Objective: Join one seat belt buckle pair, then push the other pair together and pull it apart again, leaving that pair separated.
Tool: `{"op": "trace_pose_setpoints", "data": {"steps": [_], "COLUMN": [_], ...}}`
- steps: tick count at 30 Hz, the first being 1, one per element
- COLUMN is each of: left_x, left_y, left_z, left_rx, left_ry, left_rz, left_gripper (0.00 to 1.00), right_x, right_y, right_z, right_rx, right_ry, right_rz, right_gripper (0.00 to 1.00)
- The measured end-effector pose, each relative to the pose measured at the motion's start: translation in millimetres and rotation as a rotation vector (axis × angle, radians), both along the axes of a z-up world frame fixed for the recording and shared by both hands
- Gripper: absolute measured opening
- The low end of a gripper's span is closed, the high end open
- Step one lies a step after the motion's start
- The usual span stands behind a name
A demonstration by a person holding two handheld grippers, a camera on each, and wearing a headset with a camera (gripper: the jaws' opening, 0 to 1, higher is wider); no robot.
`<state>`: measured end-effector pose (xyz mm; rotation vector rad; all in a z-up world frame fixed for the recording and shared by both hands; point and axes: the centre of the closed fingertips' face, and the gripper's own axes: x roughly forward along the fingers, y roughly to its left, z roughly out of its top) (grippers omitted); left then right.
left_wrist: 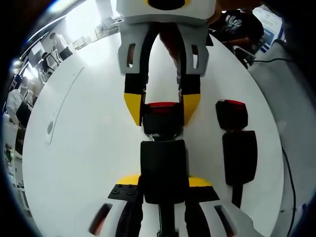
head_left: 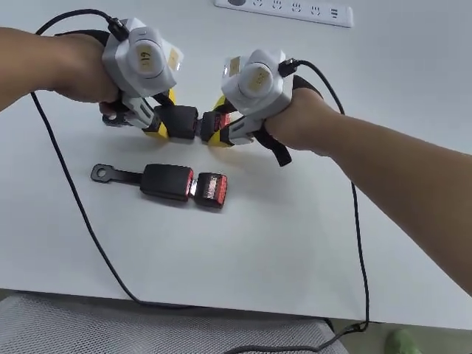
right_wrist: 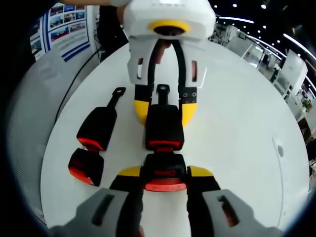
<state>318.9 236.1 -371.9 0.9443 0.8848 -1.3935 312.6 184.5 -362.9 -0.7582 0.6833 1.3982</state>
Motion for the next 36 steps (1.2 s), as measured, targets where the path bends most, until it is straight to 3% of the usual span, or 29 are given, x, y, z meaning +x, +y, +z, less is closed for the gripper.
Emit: {"op": "trace_pose_setpoints", "data": {"steps": [11,24,36], "left_x": [-0.2,-1.1,-0.5], "left_y": [0.3,-0.5,0.1], "left_z": [-0.3,0.1,-0.7], "left_rx": [0.005,0.025,0.033], "left_ry": [0.000,0.001,-0.002], "left_rz": [0.003,0.000,0.002], "left_gripper": [0.32,0.32,0.32], "right_x": [5.3,-3.6,-7.3], "right_y": [-8.3,-17.7,-64.7], "right_z": [-4.1,2.4,2.8], "right_rx": [-0.023,-0.034,-0.068], "right_ry": [0.003,-0.017,-0.022], "right_rz": [0.002,0.003,-0.065], "right_gripper": [0.32,0.33,0.34]}}
